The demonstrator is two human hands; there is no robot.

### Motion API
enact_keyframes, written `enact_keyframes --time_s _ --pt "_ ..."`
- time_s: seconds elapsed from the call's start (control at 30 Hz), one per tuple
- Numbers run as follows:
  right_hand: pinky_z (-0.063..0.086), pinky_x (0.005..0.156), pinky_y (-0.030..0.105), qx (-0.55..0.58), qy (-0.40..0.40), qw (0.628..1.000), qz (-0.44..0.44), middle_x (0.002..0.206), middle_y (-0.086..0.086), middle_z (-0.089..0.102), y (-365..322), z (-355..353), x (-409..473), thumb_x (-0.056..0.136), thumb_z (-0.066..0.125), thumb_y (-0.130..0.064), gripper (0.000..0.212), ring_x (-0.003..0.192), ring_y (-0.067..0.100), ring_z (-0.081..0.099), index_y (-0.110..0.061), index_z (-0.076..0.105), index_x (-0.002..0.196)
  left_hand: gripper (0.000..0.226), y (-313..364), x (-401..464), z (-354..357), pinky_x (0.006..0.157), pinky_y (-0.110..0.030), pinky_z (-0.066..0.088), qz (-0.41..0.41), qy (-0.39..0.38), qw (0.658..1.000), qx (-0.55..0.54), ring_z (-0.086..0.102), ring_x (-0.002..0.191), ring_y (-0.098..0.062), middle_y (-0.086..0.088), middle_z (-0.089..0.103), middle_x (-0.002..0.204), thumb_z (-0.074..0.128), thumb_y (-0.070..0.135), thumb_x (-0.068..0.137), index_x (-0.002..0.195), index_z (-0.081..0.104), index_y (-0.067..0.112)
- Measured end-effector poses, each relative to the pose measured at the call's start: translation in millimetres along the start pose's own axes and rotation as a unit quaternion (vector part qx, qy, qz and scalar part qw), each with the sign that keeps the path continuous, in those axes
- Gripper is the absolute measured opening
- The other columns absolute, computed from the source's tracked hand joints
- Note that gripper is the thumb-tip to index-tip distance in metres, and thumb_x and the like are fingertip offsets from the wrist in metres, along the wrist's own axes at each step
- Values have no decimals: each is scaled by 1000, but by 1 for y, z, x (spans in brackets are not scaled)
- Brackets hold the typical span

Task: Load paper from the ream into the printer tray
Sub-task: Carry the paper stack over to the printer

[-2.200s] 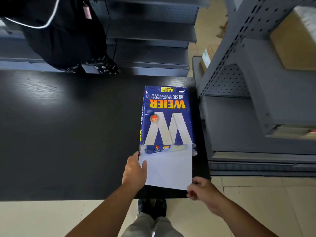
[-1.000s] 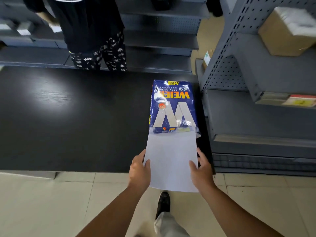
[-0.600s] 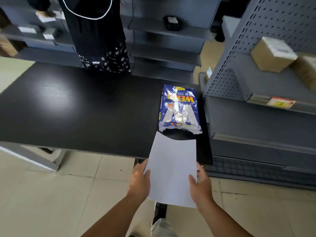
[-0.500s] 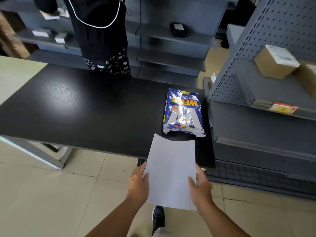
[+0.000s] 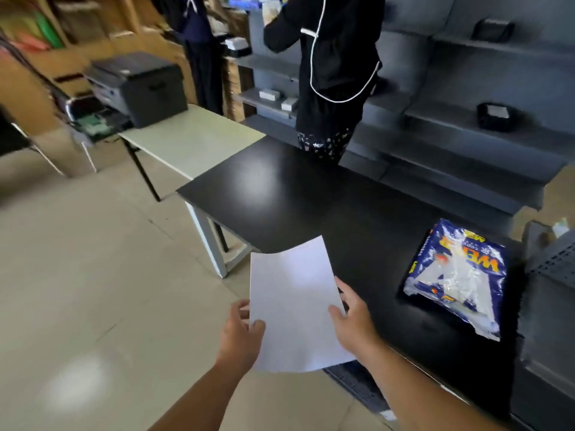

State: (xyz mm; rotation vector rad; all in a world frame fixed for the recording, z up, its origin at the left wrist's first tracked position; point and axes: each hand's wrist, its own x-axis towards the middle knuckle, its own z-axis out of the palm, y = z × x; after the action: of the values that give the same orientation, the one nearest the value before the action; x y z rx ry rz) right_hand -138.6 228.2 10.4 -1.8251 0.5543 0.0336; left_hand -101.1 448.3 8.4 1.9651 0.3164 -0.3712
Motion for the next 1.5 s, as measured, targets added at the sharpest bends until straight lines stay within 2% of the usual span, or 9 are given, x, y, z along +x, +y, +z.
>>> enact_keyframes --time_s 0.13,0.23,0.53,0.63,0.77,0.87,1.07,1.27,1.5 --pt "49 104 35 -32 -71 996 -42 136 -4 62 -32 34 16 93 48 1 62 124 15 59 -28 46 148 53 -7 -2 -36 80 -37 48 -25 68 997 -35 60 94 -20 2 57 113 51 16 92 141 42 31" --pt "44 111 38 -45 -122 988 -82 139 -9 60 -52 64 22 91 47 0 65 129 12 56 -30 46 148 50 -11 -8 -60 85 -44 53 -23 128 991 -43 63 91 -20 6 60 110 50 18 94 141 45 32" --pt "52 94 24 -55 -217 969 -106 129 -18 64 -91 154 19 90 44 -7 63 118 1 60 -39 48 144 51 -45 -23 -135 85 -40 51 -36 240 970 -25 62 101 -22 6 60 124 49 31 94 144 40 39" --pt "53 99 33 -63 -230 965 -111 131 -14 64 -99 185 12 92 45 -10 62 122 10 60 -38 45 147 50 -56 -25 -159 83 -38 52 -48 255 965 -41 63 102 -20 8 61 124 48 30 95 143 41 41" --pt "50 92 24 -75 -248 959 -118 121 -18 62 -118 225 5 95 46 -5 58 118 12 61 -33 47 146 50 -70 -16 -195 75 -35 50 -64 275 957 -64 65 93 -13 11 65 116 49 26 95 143 43 40" --pt "46 107 32 -95 -253 955 -123 135 -12 60 -133 256 8 96 47 -6 58 129 10 55 -29 44 149 50 -76 -5 -225 68 -31 49 -67 285 953 -75 65 82 -9 18 66 103 50 25 94 141 45 41" --pt "43 113 42 -104 -251 952 -141 145 -11 56 -163 315 21 95 47 -7 61 136 10 50 -29 42 151 49 -79 23 -281 75 -34 52 -55 278 953 -104 65 84 -8 23 64 99 50 25 94 139 46 44" --pt "38 111 28 -93 -245 953 -152 144 -13 51 -188 360 32 97 48 -3 58 137 4 43 -24 41 151 48 -78 52 -325 78 -38 55 -42 286 951 -108 65 80 -12 19 65 93 51 25 94 136 49 47" --pt "42 100 25 -101 -255 948 -161 136 -13 55 -210 408 63 97 46 -4 57 128 7 50 -27 45 148 45 -82 94 -359 73 -35 54 -41 298 948 -106 65 78 -11 17 66 97 51 25 93 131 51 49"
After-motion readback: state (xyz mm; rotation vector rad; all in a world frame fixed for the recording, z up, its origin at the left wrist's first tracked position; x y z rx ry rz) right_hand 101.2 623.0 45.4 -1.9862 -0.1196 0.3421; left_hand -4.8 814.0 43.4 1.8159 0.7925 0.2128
